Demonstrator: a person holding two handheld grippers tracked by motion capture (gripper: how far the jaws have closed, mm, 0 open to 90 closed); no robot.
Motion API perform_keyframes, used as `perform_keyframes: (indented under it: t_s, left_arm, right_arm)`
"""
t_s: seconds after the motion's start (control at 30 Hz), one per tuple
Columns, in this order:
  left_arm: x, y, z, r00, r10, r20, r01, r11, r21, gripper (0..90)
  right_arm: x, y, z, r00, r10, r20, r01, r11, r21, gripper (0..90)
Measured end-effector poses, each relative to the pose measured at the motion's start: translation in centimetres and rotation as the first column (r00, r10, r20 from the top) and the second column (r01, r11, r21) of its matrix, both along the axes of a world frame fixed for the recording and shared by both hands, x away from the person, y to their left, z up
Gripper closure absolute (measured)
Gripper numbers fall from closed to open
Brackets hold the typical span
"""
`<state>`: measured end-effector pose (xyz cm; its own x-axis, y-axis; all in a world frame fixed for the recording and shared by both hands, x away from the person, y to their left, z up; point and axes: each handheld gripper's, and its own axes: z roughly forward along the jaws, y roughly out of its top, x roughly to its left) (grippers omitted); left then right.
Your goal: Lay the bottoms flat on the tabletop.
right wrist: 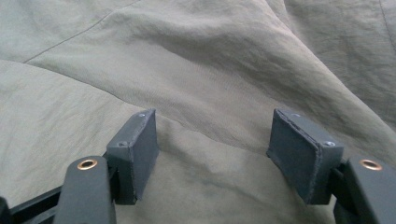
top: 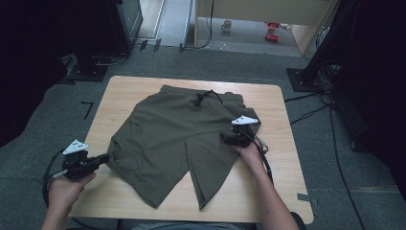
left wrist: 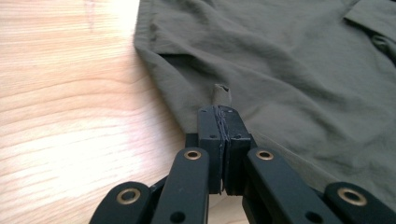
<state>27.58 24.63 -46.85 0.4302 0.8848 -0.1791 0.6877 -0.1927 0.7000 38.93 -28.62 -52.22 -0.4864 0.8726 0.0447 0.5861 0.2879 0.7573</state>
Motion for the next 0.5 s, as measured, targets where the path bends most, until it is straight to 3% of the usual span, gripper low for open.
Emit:
perform_keyframes:
  t_s: [0.13, 0.33, 0.5]
  left_arm:
    - [-0.29, 0.47, -0.31, 0.9998, 0.018, -0.013, -0.018, 0.9997, -0.016, 87.7]
    - [-0.54, 0.93, 0.59, 0.9965, 0.067, 0.049, -0.064, 0.9968, -0.048, 81.3]
    - [0.05, 0.03, 0.46, 0.9958, 0.056, 0.072, -0.054, 0.9981, -0.028, 76.7]
  right_arm:
    - [0.00, 0.00, 0.00, 1.0000, 0.000, 0.000, 0.000, 1.000, 0.000, 32.0]
    - [0.02, 0.02, 0.00, 1.0000, -0.002, 0.001, 0.002, 1.000, -0.001, 31.9]
    - [0.02, 0.03, 0.00, 1.0000, -0.003, 0.001, 0.003, 1.000, -0.001, 32.0]
